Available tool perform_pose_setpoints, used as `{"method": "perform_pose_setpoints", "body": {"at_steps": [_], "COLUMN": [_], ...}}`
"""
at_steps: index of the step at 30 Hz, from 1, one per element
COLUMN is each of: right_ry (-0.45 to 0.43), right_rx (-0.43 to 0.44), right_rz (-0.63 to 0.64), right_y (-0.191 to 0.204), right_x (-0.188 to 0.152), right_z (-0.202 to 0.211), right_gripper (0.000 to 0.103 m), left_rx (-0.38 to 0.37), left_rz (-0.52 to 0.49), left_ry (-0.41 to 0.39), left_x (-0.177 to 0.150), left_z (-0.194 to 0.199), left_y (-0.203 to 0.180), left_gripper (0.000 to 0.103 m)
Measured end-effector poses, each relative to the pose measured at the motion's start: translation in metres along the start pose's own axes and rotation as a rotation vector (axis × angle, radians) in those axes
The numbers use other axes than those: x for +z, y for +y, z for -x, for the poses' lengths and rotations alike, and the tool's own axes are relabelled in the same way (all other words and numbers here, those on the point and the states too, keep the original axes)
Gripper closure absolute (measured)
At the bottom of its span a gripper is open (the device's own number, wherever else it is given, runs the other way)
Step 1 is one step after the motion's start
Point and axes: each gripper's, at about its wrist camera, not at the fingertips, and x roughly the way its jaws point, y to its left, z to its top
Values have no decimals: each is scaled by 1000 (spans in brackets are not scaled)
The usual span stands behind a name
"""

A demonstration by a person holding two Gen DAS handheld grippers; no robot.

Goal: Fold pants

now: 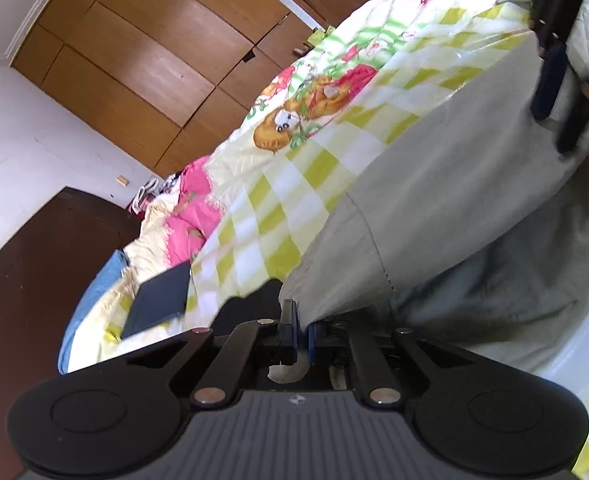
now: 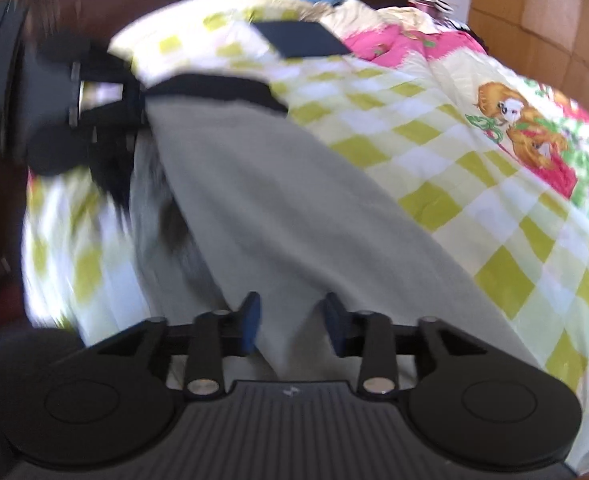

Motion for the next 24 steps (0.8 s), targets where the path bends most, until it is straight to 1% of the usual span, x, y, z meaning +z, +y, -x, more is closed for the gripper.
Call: {"method": "perform_pose_setpoints", "body": {"at_steps": [1,3,6,7,8,9,10,11,12,15,18,20,21,22,23,24], "right_ry": [10,35,69,80,89,100,113,113,97,48,28,47,70,98,133,164], "right_rx": [-11,-32,-115,-140,-165,-192,-208,-204,-195,-198,-157,-134,-123,-107,-88,-78], "right_rz": [17,42,141,162,168,156,131,94,59,29,-2,0,-6,-22,-39,-53], "right_y": [3,6,7,4,1,-4,-11,-18,-23,-24,-14,-3,0,1,3,5], "right_x": [-7,-20,-34,-37,-39,-40,-39,-37,-35,-28,-33,-44,-49,-54,-61,-64], "right_z": [-1,-1,-5,-7,-7,-7,-6,-1,8,43,71,70,62,51,39,28], "right_gripper": [63,55,55,57,62,81,93,101,101,101,101,101,101,100,95,92], "left_rx": [-2,-3,-1,0,3,5,3,0,1,-1,-1,-38,-45,-37,-25,-18], "left_rz": [11,24,30,30,27,21,19,15,7,0,-19,-40,-73,-110,-147,-173], "left_ry": [-1,-9,-21,-21,-22,-23,-22,-22,-25,-29,-22,9,28,41,57,75], "left_x": [0,2,8,10,11,12,13,14,14,15,6,-6,-13,-21,-28,-33], "left_z": [0,0,2,0,1,1,1,3,4,13,27,29,27,24,20,16], "left_y": [1,4,11,14,15,15,16,16,16,17,10,-5,-17,-28,-39,-47], "left_gripper": [79,79,79,79,79,79,79,79,79,79,79,79,79,79,79,79]}}
